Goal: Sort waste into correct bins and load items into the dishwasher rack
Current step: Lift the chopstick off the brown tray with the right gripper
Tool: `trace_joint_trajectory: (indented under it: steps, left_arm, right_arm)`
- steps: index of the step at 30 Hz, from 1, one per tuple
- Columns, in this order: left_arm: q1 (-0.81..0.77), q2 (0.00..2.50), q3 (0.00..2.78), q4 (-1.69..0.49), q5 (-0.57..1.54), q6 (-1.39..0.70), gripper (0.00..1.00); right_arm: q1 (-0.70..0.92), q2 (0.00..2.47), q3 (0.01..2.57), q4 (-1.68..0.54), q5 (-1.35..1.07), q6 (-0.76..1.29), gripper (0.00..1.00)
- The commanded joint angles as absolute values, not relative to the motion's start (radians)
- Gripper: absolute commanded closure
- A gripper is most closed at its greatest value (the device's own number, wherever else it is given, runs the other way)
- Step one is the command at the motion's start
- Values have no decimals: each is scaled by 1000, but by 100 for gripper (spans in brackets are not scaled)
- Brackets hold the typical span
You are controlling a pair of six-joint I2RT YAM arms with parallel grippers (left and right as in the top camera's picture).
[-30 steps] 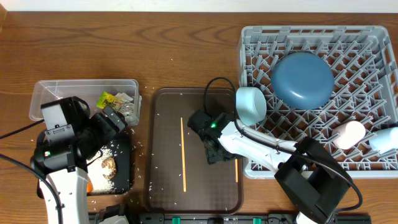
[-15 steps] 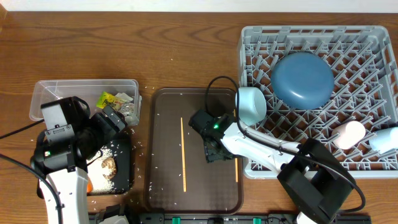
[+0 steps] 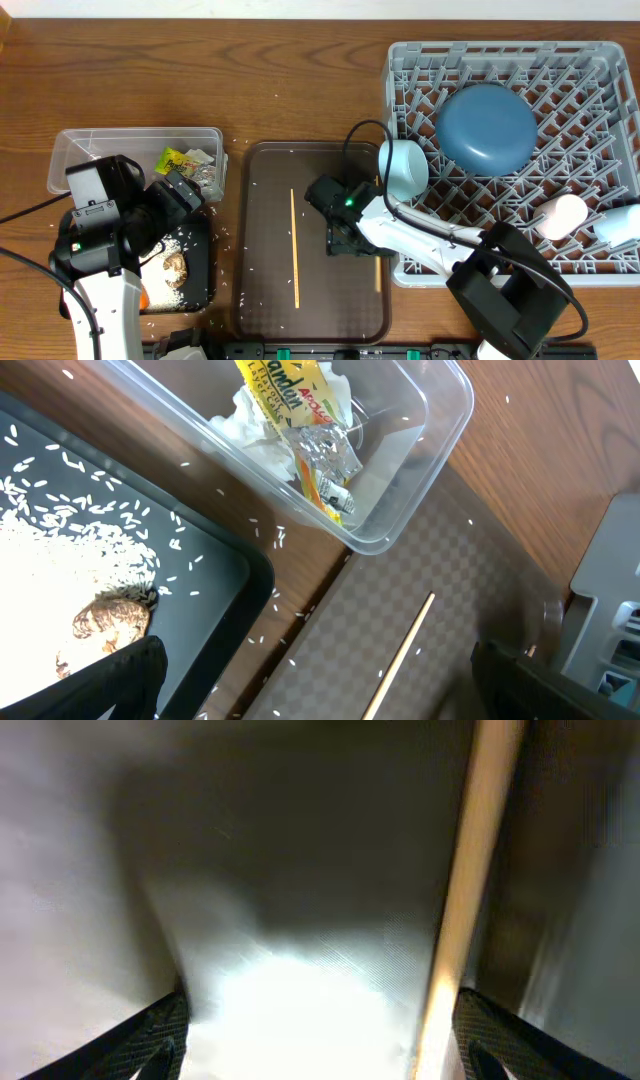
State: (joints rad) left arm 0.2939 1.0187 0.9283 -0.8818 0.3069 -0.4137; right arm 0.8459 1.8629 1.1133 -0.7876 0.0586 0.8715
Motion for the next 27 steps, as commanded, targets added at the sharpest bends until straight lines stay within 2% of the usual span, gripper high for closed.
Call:
trace_joint_trajectory:
  steps: [1,5,9,12,16,17,24,25,26,27]
  left_arm:
    - [299,1012,951,-882,294,-397,2]
    - [299,1012,951,-882,294,-397,2]
    - [299,1012,951,-882,294,-397,2]
    - [299,1012,951,-882,294,-397,2]
    - [299,1012,951,-882,294,-397,2]
    - [299,1012,951,-882,294,-397,2]
    - [299,1012,951,-882,294,-397,2]
    - [299,1012,951,-882,294,-397,2]
    - [299,1012,951,-882,294,-397,2]
    - [299,1012,951,-882,294,-397,2]
  right_arm:
    - [840,1902,1082,-700,21,685,19]
    - [880,1902,1082,-651,11,541,25]
    - [917,1902,1082,-645,56,479,34]
    - [939,1902,1082,-656,110,462,48]
    - [947,1902,1082,-678,128,463,77]
    - [947,1902,1082,-686,138,463,81]
    - [920,1902,1082,-778,231,572,82]
    - [914,1902,1082,-789,228,588,77]
    - [908,1902,1082,-792,228,595,66]
    - [906,1902,1082,-786,229,594,63]
